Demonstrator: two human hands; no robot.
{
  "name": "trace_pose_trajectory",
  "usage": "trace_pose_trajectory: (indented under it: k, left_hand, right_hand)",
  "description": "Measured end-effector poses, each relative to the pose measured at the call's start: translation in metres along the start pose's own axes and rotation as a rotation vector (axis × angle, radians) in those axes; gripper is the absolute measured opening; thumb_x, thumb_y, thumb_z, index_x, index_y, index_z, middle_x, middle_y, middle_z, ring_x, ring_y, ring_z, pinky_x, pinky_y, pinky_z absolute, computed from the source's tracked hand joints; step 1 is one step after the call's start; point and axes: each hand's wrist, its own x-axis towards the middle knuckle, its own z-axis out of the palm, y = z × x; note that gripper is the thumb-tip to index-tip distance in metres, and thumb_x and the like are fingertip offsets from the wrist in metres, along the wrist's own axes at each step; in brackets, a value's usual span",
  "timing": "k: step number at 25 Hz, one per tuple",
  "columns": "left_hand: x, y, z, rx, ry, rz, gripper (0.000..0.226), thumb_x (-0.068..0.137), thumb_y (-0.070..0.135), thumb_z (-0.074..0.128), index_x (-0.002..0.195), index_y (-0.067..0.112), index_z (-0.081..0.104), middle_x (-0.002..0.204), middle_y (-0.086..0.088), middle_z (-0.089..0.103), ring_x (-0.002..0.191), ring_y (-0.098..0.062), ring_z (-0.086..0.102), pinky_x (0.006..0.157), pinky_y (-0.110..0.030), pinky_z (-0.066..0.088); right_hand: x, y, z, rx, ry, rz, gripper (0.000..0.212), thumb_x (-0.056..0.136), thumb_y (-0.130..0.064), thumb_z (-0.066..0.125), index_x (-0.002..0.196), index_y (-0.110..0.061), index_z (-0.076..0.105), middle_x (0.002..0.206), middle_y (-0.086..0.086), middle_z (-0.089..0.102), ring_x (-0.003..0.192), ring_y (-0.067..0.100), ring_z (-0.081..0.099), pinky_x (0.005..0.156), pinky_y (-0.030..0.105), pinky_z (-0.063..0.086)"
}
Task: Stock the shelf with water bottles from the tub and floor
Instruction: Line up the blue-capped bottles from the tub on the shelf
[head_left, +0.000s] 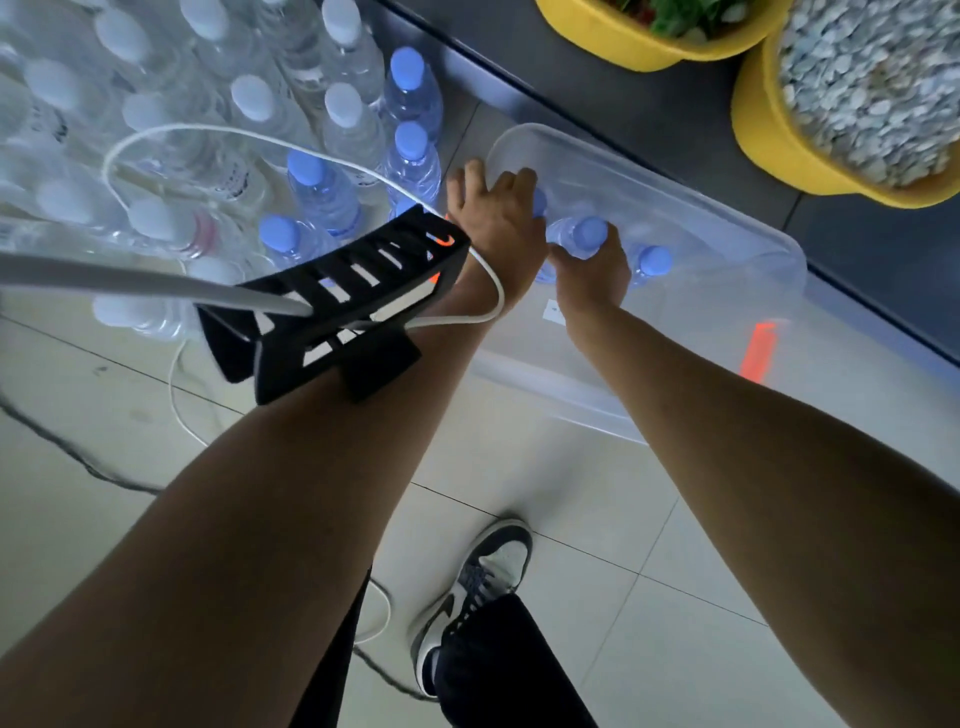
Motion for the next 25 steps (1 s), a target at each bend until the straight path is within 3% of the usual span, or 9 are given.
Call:
trace_pose_trajectory:
  k: [3,6,8,10,13,16,18,21,25]
  left_hand:
    - [-0.017,-0.011,-0.016,-0.053,0.113,0.045,0.022,0.089,0.029,0.055,0.105,0.019,0.067,0.103,-0.002,0.074,0.127,-0.031,0.051,0.115,-0.045,0.029]
    - [-0.045,-0.008,-0.049,-0.24,0.325,0.042,0.012,0.075,0.019,0.073,0.085,0.012,0.071,0.083,-0.01,0.072,0.106,-0.032,0.064,0.106,-0.049,0.043]
    - [-0.063,0.001,-0.073,-0.411,0.339,-0.052,0.014,0.075,0.018,0.073,0.087,0.011,0.07,0.087,-0.011,0.069,0.101,-0.033,0.063,0.098,-0.047,0.048]
    - [-0.085,0.016,-0.1,-0.557,0.233,-0.177,0.017,0.084,0.02,0.068,0.098,0.01,0.066,0.098,-0.01,0.067,0.104,-0.034,0.058,0.093,-0.047,0.048]
    - [-0.108,0.039,-0.159,-0.653,0.229,-0.255,0.016,0.089,0.02,0.065,0.101,0.009,0.062,0.098,-0.009,0.066,0.101,-0.034,0.058,0.082,-0.04,0.042]
    - [-0.112,0.056,-0.256,-0.671,0.318,-0.196,0.016,0.087,0.019,0.069,0.097,0.008,0.063,0.092,-0.01,0.067,0.093,-0.034,0.062,0.077,-0.036,0.039]
    - [-0.108,0.066,-0.327,-0.659,0.384,-0.135,0.019,0.085,0.02,0.069,0.096,0.006,0.063,0.091,-0.011,0.066,0.092,-0.035,0.062,0.075,-0.041,0.043]
    - [-0.098,0.088,-0.459,-0.658,0.468,0.034,0.028,0.084,0.03,0.064,0.095,0.005,0.065,0.089,-0.011,0.066,0.091,-0.036,0.061,0.071,-0.045,0.049]
    - [-0.092,0.112,-0.628,-0.616,0.53,0.192,0.039,0.084,0.046,0.057,0.097,0.01,0.067,0.091,-0.006,0.067,0.094,-0.033,0.062,0.075,-0.042,0.048]
  right_hand:
    - [-0.026,-0.002,-0.019,-0.021,0.012,-0.072,0.034,0.088,-0.027,0.071,0.119,-0.019,0.06,0.105,-0.007,0.062,0.097,0.016,0.059,0.086,0.024,0.038]
    - [-0.056,-0.014,-0.048,-0.005,0.053,-0.08,0.042,0.087,-0.028,0.075,0.125,-0.021,0.06,0.107,-0.009,0.059,0.097,0.011,0.053,0.086,0.022,0.037]
    - [-0.084,-0.031,-0.078,-0.019,0.072,-0.094,0.046,0.085,-0.028,0.077,0.128,-0.018,0.061,0.113,-0.003,0.064,0.1,0.011,0.055,0.088,0.02,0.039]
    - [-0.109,-0.047,-0.106,-0.027,0.08,-0.138,0.047,0.083,-0.027,0.08,0.126,-0.017,0.063,0.119,0.0,0.068,0.105,0.013,0.06,0.091,0.023,0.042]
    - [-0.148,-0.089,-0.157,-0.013,0.068,-0.2,0.046,0.081,-0.027,0.081,0.123,-0.021,0.065,0.11,-0.009,0.064,0.101,0.008,0.058,0.089,0.022,0.042]
    - [-0.186,-0.151,-0.216,-0.01,0.041,-0.269,0.042,0.078,-0.036,0.079,0.117,-0.027,0.067,0.108,-0.014,0.065,0.101,0.006,0.061,0.084,0.02,0.041]
    - [-0.212,-0.198,-0.25,0.035,0.013,-0.319,0.036,0.074,-0.042,0.076,0.107,-0.035,0.066,0.103,-0.019,0.069,0.097,0.0,0.064,0.078,0.018,0.045]
    - [-0.261,-0.284,-0.31,0.11,0.009,-0.435,0.025,0.071,-0.041,0.076,0.094,-0.047,0.067,0.091,-0.029,0.072,0.084,-0.011,0.065,0.071,0.013,0.048]
    - [-0.325,-0.389,-0.398,0.153,0.019,-0.53,0.028,0.067,-0.039,0.079,0.086,-0.053,0.065,0.078,-0.031,0.068,0.072,-0.01,0.063,0.068,0.014,0.047]
